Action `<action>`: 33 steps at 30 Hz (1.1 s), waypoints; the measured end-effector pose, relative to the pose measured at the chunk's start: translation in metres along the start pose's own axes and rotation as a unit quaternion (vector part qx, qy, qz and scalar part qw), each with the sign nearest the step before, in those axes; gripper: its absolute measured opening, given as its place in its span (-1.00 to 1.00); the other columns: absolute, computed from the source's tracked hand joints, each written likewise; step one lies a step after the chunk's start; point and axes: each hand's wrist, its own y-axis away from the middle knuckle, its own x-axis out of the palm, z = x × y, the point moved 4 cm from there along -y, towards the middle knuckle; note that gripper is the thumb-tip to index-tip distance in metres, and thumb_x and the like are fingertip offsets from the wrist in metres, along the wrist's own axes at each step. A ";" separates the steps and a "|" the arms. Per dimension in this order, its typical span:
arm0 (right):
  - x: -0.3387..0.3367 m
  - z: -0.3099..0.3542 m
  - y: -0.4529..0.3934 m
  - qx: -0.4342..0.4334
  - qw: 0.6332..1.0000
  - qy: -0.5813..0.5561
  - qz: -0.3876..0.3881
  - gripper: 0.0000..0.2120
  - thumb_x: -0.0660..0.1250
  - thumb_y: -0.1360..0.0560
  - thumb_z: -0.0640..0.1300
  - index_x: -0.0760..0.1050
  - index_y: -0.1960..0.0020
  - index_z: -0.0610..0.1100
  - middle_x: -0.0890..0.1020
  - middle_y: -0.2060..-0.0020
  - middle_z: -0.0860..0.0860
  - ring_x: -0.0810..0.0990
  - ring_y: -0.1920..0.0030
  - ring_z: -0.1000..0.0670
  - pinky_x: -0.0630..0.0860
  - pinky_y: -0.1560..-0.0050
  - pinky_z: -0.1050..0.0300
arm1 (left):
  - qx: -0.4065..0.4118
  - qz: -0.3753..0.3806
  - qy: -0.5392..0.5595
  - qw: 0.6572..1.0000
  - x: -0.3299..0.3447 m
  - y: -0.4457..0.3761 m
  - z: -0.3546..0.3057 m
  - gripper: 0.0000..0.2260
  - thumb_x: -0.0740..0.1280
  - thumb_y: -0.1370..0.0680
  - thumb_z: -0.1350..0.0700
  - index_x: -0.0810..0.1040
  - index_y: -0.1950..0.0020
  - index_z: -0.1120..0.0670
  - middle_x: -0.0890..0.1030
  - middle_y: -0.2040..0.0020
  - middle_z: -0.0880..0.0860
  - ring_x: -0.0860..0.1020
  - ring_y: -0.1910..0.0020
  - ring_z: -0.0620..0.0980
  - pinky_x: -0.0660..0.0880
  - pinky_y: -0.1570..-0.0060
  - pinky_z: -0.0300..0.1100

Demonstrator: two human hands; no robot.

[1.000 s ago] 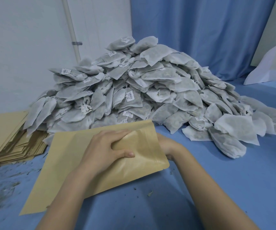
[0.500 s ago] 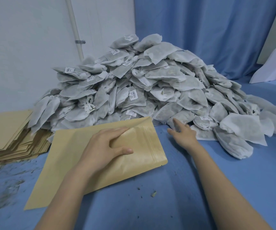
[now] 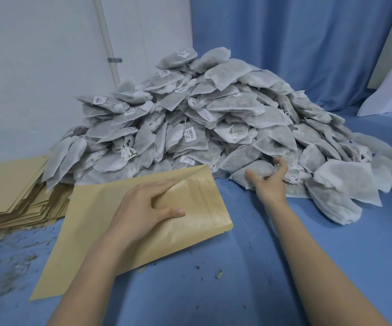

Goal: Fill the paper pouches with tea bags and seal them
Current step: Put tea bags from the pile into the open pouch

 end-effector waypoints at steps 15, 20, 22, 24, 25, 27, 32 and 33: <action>-0.039 0.010 -0.007 0.098 0.975 -0.173 0.095 -0.79 0.52 -0.33 -0.11 0.61 0.23 -0.26 0.65 0.36 -0.09 0.62 0.32 -0.01 0.62 0.15 0.16 | 0.005 -0.003 0.021 1.000 -0.004 0.001 -0.002 -0.49 0.55 -0.27 -0.05 0.41 0.05 -0.57 0.42 0.08 -0.65 0.34 -0.03 -0.61 0.17 0.05 -0.68; -0.024 0.003 0.001 0.104 0.983 -0.125 0.082 -0.66 0.57 -0.26 -0.19 0.37 0.27 -0.14 0.51 0.28 -0.05 0.57 0.16 -0.07 0.60 -0.01 -0.02 | -0.003 -0.003 0.017 1.000 -0.004 0.001 -0.001 -0.50 0.55 -0.27 -0.05 0.41 -0.01 -0.51 0.38 0.10 -0.68 0.32 -0.02 -0.64 0.16 0.05 -0.69; -0.018 0.003 0.004 0.117 0.989 -0.022 0.091 -0.53 0.59 -0.21 0.01 0.41 0.13 -0.20 0.54 0.14 -0.11 0.59 0.06 -0.09 0.57 -0.06 -0.04 | -0.003 -0.001 0.013 1.000 -0.004 0.001 0.000 -0.49 0.55 -0.27 -0.04 0.41 -0.03 -0.49 0.36 0.11 -0.70 0.30 -0.01 -0.65 0.15 0.05 -0.70; -0.010 0.005 0.006 0.105 0.985 0.092 0.105 -0.31 0.57 -0.17 0.14 0.43 -0.06 -0.30 0.58 0.03 -0.12 0.58 -0.02 -0.09 0.54 -0.01 0.03 | -0.004 0.001 0.010 1.000 -0.003 0.001 0.000 -0.49 0.55 -0.27 -0.04 0.41 -0.03 -0.48 0.35 0.12 -0.71 0.30 -0.01 -0.66 0.15 0.05 -0.70; -0.006 0.008 0.008 0.092 0.983 0.112 0.111 -0.32 0.56 -0.18 0.14 0.41 -0.06 -0.28 0.57 0.03 -0.10 0.58 0.00 -0.08 0.51 0.08 0.08 | -0.005 0.002 0.010 1.000 -0.003 0.001 0.001 -0.49 0.55 -0.27 -0.04 0.41 -0.03 -0.48 0.35 0.12 -0.71 0.30 -0.01 -0.66 0.15 0.05 -0.70; -0.001 0.014 0.015 0.086 0.985 0.066 0.136 -0.40 0.57 -0.23 0.02 0.34 -0.08 -0.17 0.53 0.02 -0.06 0.56 0.03 -0.05 0.48 0.17 0.12 | -0.008 0.002 0.011 1.000 -0.003 0.001 0.002 -0.49 0.55 -0.27 -0.04 0.41 -0.03 -0.48 0.36 0.11 -0.70 0.30 -0.02 -0.66 0.16 0.05 -0.70; -0.014 0.033 0.018 0.060 0.964 -0.162 0.204 -0.48 0.58 -0.21 -0.12 0.50 -0.11 -0.21 0.65 0.01 -0.13 0.66 0.11 -0.06 0.59 0.19 0.11 | -0.017 -0.001 0.013 1.000 -0.005 0.001 0.004 -0.50 0.54 -0.26 -0.08 0.43 -0.03 -0.50 0.40 0.08 -0.66 0.33 -0.04 -0.61 0.17 0.04 -0.68; -0.014 0.039 0.021 0.044 0.955 -0.167 0.243 -0.49 0.58 -0.18 -0.09 0.56 -0.07 -0.21 0.67 0.03 -0.12 0.67 0.11 -0.04 0.59 0.19 0.15 | -0.020 -0.001 0.012 1.000 -0.005 0.001 0.004 -0.50 0.55 -0.25 -0.08 0.43 -0.03 -0.50 0.40 0.08 -0.66 0.32 -0.04 -0.62 0.17 0.03 -0.68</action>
